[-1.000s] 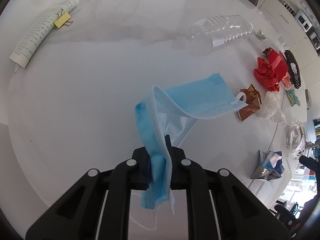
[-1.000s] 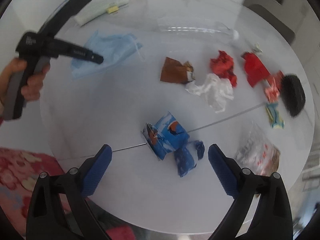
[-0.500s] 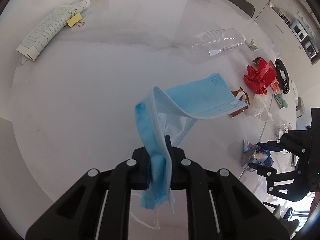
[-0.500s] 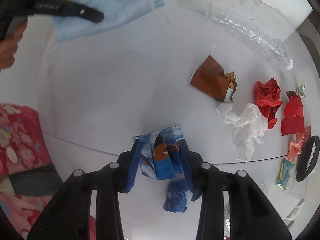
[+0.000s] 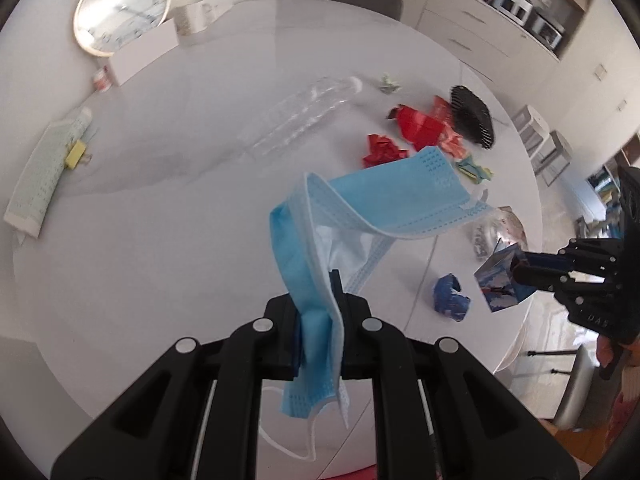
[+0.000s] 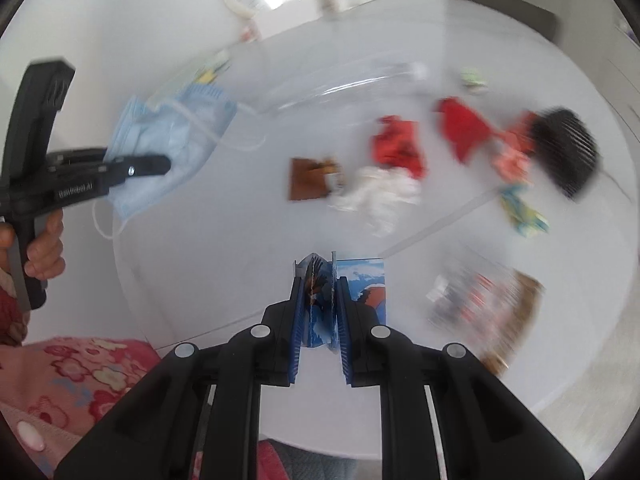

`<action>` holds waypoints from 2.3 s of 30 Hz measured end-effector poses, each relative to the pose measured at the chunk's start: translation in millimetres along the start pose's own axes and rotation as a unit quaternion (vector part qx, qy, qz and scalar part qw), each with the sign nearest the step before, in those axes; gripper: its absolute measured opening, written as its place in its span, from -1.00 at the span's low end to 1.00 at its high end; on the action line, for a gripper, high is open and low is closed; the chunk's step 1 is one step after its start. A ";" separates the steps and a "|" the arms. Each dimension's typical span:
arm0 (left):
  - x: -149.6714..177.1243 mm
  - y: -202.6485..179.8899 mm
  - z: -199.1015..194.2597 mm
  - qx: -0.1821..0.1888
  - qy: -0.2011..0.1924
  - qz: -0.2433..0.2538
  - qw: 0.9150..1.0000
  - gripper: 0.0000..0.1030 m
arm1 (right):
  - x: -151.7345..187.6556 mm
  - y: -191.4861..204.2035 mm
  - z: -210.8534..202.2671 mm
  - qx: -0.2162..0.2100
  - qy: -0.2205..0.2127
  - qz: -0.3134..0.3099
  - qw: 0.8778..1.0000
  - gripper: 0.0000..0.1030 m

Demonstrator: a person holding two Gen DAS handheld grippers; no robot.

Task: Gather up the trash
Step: 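Carry the mask and wrapper over the white bin and open both grippers, then grasp the clear snack bag with the right gripper while the left grasps the blue wrapper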

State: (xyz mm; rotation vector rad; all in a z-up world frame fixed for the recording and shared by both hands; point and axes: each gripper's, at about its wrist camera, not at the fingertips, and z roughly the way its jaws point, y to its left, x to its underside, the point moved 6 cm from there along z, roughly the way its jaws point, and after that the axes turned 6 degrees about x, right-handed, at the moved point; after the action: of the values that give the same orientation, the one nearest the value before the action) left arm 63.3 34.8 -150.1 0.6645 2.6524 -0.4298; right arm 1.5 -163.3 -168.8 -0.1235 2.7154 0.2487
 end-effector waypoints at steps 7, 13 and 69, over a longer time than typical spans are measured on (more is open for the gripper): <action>2.4 -151.6 21.5 0.105 0.040 0.111 0.987 -0.78 | 99.2 -112.8 -69.3 0.108 -0.002 0.118 0.987 -0.63; 29.8 -282.5 61.4 0.157 0.095 0.178 0.967 -0.78 | 192.1 -183.8 -57.5 0.137 0.045 0.180 0.973 -0.62; 19.7 -115.4 49.5 0.005 0.020 -0.146 0.989 0.85 | 49.4 -146.2 -6.1 0.039 -0.025 0.167 0.985 0.95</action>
State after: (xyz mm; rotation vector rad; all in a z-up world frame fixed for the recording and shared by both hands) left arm 3.2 -73.4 -179.1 0.2865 2.7958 -0.5140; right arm -28.0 -310.2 -206.2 0.3586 2.6782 0.2372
